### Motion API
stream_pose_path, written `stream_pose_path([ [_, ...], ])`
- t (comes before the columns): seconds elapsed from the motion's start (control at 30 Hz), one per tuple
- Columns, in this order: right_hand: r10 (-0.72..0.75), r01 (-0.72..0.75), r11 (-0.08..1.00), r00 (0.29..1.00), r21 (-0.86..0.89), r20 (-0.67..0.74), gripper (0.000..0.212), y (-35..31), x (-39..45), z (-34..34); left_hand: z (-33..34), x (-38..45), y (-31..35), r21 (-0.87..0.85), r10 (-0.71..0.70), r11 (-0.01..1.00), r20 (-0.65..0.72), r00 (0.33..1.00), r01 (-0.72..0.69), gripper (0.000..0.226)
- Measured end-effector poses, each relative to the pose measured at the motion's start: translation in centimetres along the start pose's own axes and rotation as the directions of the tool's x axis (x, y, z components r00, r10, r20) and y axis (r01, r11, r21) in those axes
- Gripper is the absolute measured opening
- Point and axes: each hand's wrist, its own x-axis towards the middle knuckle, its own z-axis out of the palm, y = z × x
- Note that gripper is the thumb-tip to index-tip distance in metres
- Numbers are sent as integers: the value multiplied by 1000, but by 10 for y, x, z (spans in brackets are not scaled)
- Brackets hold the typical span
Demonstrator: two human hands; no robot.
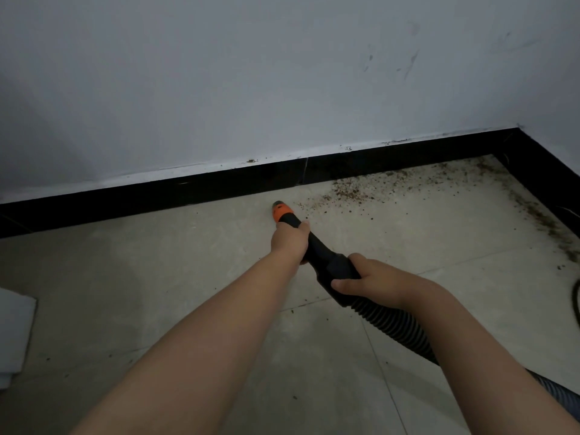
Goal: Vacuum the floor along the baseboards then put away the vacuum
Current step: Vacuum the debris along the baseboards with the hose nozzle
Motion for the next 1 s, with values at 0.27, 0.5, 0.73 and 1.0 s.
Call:
stream_pose_path([
  [0.27,-134,131,989,990,-72,-35,50,-31,16,23,-41,-9,-5,43,123,992,-230,965,-116,57],
  [0.5,-241,241,970,970,-33,21,54,-74,46,66,-106,3,-26,2,77,997,-387,919,-82,49],
  [0.73,-253,252,967,968,-44,5,49,-85,57,92,-131,17,-36,-22,58,998,-271,961,-67,55],
  [1.0,-93,95,984,995,-151,22,48,-64,40,56,-94,5,-18,-12,41,999,-143,989,-43,53],
])
